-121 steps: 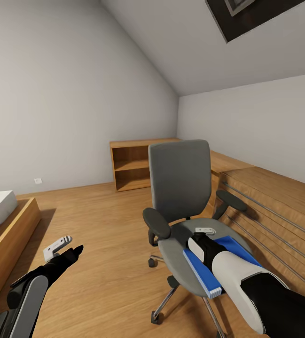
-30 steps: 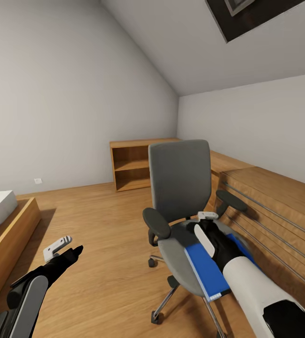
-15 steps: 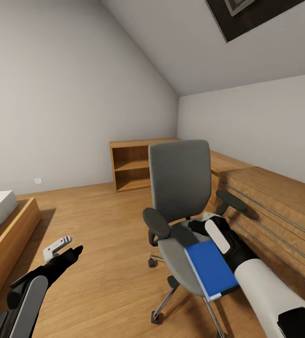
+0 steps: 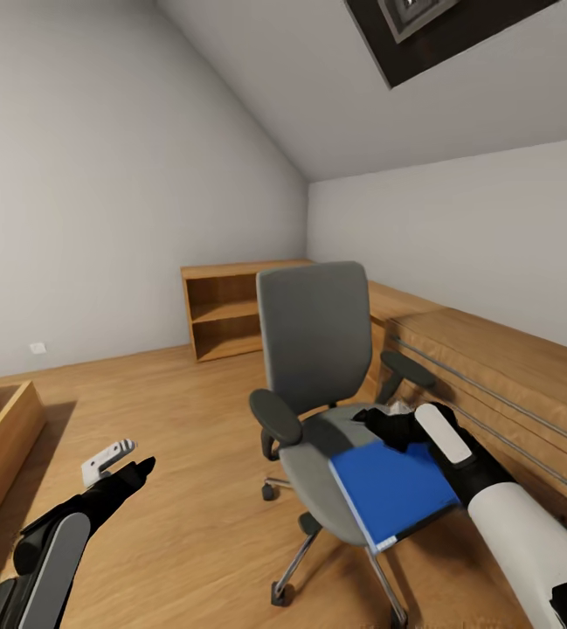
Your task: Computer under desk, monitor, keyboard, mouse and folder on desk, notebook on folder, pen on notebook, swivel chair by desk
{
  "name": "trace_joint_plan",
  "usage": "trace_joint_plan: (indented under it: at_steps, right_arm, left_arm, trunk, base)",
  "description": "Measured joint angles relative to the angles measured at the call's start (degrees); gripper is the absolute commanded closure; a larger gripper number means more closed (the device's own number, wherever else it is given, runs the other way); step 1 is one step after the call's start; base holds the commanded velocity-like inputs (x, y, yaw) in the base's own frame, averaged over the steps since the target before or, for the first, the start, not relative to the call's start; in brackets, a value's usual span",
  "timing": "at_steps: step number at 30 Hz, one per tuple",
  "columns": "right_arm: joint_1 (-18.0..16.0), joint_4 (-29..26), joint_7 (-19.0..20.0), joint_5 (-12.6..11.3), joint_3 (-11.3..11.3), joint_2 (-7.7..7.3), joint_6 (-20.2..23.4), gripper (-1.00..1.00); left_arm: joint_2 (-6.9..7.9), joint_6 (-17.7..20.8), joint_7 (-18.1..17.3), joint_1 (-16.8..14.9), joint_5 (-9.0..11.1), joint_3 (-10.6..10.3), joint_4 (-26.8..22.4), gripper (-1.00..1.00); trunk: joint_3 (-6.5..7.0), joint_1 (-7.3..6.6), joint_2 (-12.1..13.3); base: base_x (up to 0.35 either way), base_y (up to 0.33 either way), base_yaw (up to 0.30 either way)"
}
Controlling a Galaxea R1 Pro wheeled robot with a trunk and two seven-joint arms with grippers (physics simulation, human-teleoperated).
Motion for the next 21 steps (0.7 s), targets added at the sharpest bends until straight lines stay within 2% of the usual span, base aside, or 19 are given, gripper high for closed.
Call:
trace_joint_plan:
  at_steps: [2,10,21]
  right_arm:
    - [0.0,0.6,0.1,-2.4,0.0,-0.67,0.1,-1.00]
    - [0.0,1.4,0.5,-7.2,0.0,-1.78,0.2,-1.00]
    - [0.1,1.8,0.6,-8.6,0.0,-1.96,0.3,-1.00]
  left_arm:
    - [0.01,0.0,0.0,0.0,0.0,-0.4,0.0,-1.00]
    - [0.05,0.0,0.0,0.0,0.0,-1.0,0.0,-1.00]
    - [0.06,0.1,-0.1,0.0,0.0,-1.0,0.0,-1.00]
  trunk:
    - [0.05,0.00,0.0]
    - [0.24,0.00,0.0]
    - [0.47,0.00,0.0]
  base:
    - [0.000,0.260,-0.272]
    - [0.000,0.285,-0.278]
    - [0.000,0.298,-0.280]
